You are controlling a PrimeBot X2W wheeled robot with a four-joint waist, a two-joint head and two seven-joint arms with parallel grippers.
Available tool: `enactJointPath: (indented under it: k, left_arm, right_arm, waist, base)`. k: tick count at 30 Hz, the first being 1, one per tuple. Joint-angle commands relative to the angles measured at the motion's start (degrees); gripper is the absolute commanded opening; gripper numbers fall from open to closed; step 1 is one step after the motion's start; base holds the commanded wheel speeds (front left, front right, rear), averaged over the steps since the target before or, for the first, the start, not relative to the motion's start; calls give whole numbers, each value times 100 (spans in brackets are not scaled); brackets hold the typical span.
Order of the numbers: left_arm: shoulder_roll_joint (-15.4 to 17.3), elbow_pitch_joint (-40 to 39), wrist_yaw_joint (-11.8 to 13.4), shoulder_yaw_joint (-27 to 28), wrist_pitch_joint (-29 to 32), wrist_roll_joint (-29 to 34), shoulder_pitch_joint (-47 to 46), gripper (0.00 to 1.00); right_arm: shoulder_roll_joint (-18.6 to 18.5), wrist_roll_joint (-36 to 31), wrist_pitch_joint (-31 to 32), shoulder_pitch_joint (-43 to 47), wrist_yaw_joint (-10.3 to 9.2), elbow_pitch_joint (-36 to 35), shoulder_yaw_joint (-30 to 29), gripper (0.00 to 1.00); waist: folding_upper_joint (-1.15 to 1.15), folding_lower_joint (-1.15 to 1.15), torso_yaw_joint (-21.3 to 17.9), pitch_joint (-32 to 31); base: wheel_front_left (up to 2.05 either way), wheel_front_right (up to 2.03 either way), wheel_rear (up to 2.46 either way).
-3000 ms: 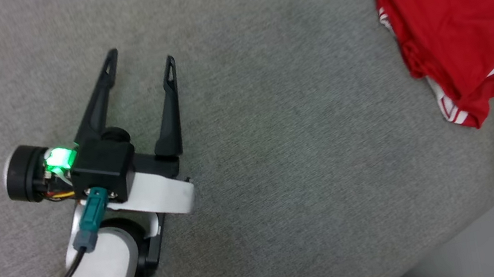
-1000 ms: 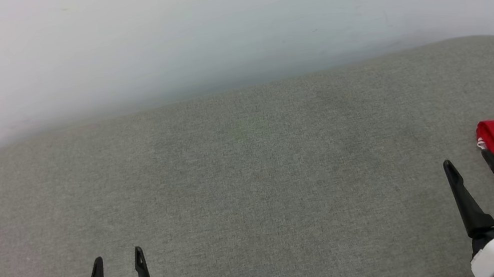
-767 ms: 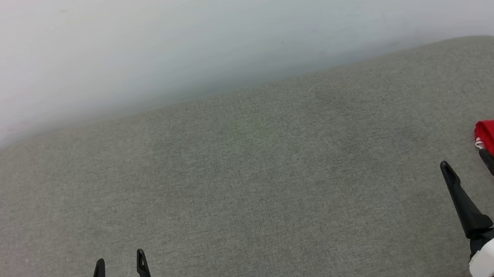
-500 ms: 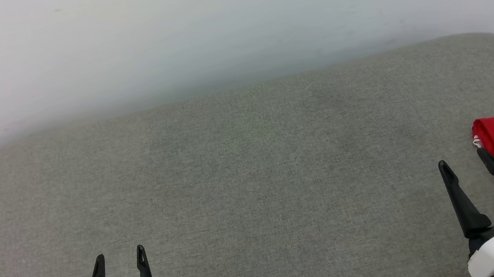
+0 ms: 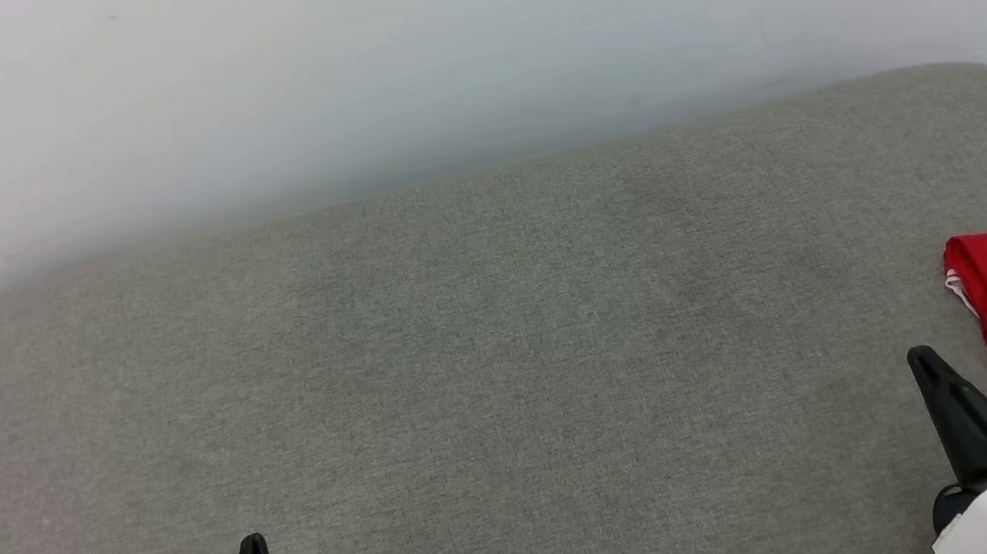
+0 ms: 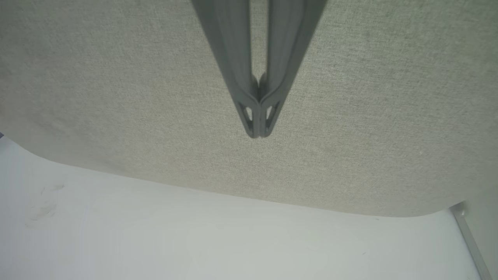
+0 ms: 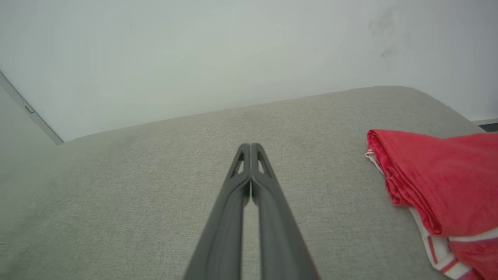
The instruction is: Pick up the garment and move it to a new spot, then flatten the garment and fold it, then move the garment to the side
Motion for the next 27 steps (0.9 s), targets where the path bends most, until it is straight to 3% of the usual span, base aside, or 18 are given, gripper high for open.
enactJointPath:
  k: [1, 27]
  left_arm:
    - [-19, -42, -81, 121, 61, -288, -175, 0]
    - [-343, 199, -669, 668, 600, -2301, -492, 0]
  right_arm:
    - [15, 351, 21, -191, 1, -24, -42, 0]
    - [112, 2687, 222, -496, 0, 431, -209, 0]
  waist:
    - [0, 0, 9, 2]
    - [0, 0, 100, 29]
  base:
    - [0, 0, 0]
    - [0, 0, 0]
